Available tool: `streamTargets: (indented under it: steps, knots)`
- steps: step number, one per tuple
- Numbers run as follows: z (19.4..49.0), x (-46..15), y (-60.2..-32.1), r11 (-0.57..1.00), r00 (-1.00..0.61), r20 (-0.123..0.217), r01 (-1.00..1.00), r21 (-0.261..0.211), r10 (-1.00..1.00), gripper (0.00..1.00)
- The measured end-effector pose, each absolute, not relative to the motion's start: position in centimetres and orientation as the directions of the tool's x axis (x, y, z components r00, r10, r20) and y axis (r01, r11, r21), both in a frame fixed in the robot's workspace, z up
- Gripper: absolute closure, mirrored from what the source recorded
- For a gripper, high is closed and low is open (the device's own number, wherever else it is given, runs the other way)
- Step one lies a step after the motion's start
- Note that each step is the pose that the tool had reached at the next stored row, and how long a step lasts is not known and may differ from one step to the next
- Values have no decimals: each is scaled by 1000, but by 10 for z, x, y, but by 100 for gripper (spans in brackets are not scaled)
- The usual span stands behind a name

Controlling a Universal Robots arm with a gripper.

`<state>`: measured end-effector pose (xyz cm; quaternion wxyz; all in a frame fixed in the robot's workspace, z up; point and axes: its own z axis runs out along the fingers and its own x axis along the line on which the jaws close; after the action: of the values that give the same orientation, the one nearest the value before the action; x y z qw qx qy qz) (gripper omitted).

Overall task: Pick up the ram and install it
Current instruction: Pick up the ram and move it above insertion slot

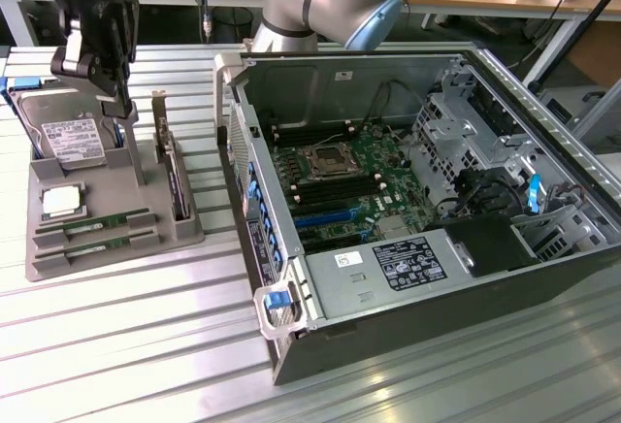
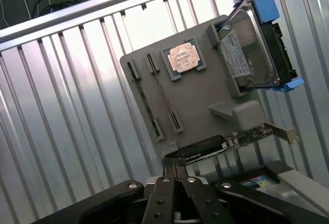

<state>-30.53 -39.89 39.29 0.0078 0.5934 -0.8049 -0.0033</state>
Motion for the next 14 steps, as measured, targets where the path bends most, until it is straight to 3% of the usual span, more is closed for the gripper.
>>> streamTargets:
  steps: [14]
  knots:
    - [393,-305,-399,145,-145,15,-989,13,-989,89]
